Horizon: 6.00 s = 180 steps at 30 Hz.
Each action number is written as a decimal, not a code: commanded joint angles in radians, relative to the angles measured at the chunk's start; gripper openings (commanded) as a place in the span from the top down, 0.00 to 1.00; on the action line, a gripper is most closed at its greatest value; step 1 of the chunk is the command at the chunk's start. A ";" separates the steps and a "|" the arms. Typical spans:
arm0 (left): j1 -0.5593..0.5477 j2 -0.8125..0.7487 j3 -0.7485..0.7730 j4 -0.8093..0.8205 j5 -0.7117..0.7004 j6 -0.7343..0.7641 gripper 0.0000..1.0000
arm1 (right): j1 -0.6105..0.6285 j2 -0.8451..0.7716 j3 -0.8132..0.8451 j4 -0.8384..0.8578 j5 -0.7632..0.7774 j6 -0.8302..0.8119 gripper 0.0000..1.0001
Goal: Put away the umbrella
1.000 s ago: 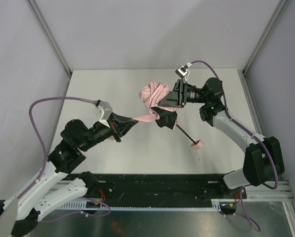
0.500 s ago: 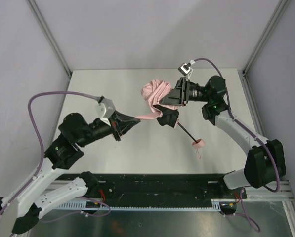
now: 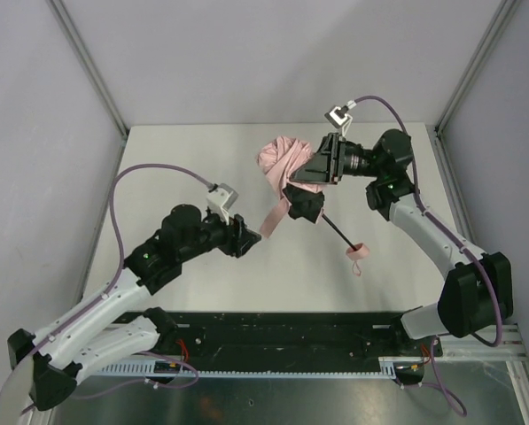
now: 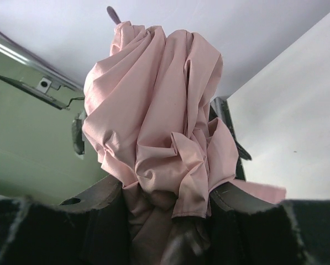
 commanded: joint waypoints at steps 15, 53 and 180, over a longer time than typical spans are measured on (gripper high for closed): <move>0.155 -0.254 -0.007 -0.059 -0.037 -0.066 0.18 | -0.157 0.220 0.618 -1.156 0.945 -1.280 1.00; 0.240 -0.127 -0.194 -0.200 -0.221 -0.698 0.11 | 0.490 0.570 -0.181 -0.537 0.646 -1.323 1.00; 0.241 0.768 -0.392 0.295 -0.087 -1.303 1.00 | 0.494 0.362 -0.007 -0.724 0.954 -1.147 0.18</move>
